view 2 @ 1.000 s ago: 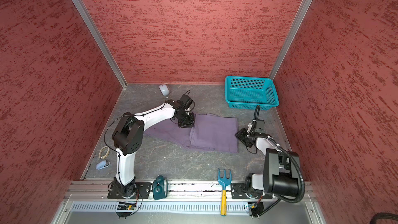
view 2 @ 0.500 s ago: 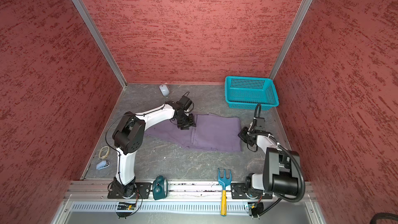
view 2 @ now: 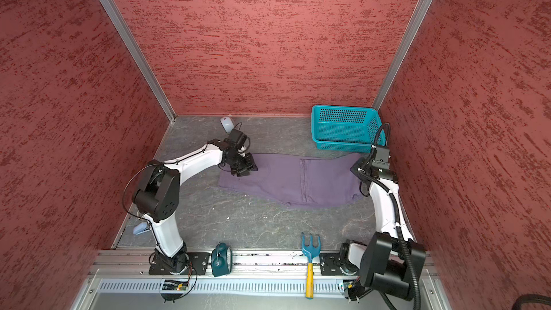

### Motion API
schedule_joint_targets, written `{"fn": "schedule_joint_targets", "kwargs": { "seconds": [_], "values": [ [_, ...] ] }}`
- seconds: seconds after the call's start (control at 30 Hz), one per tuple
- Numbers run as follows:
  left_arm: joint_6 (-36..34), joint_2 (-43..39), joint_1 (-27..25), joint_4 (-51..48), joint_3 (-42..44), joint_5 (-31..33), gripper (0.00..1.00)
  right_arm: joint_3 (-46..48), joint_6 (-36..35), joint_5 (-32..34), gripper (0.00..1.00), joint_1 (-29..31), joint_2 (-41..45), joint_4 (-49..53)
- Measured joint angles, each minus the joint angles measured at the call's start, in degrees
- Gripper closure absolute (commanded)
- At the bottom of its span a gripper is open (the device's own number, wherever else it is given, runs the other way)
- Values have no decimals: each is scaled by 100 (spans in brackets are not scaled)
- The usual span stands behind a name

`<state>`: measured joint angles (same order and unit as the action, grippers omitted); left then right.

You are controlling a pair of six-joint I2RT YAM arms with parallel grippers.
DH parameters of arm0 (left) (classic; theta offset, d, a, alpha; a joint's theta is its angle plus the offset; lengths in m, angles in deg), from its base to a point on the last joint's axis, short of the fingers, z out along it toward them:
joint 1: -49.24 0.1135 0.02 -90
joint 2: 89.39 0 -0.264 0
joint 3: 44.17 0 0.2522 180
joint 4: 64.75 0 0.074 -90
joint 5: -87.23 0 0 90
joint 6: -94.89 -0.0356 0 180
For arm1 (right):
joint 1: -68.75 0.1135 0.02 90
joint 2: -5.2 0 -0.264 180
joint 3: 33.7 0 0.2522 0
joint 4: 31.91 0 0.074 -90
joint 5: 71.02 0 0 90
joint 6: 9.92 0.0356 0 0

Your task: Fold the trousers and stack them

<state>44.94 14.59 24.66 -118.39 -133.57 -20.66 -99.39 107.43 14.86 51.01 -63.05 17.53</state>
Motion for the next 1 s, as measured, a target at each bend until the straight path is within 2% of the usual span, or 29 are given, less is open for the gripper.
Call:
{"fn": "schedule_joint_targets", "kwargs": {
  "seconds": [0.17, 0.23, 0.3, 0.6, 0.77, 1.0],
  "values": [
    [-125, -601, 688, 31, 481, 260, 51, -398, -15, 37, 100, -37, 52, 291],
    [-201, -691, 868, 33, 645, 455, 56, -538, -7, -15, 100, -37, 114, 339],
    [-289, -680, 953, 31, 785, 662, 65, -664, 26, -111, 100, -35, 181, 352],
    [-498, -649, 1075, 39, 1012, 1141, 62, -1016, 197, -317, 100, 310, 289, 372],
    [-494, -420, 1001, 142, 1025, 1180, 62, -1152, 341, -308, 100, 789, 286, 387],
    [-374, -101, 256, 249, 1102, 1130, 63, -1746, 461, -61, 100, 1676, 114, 417]
  ]
}}
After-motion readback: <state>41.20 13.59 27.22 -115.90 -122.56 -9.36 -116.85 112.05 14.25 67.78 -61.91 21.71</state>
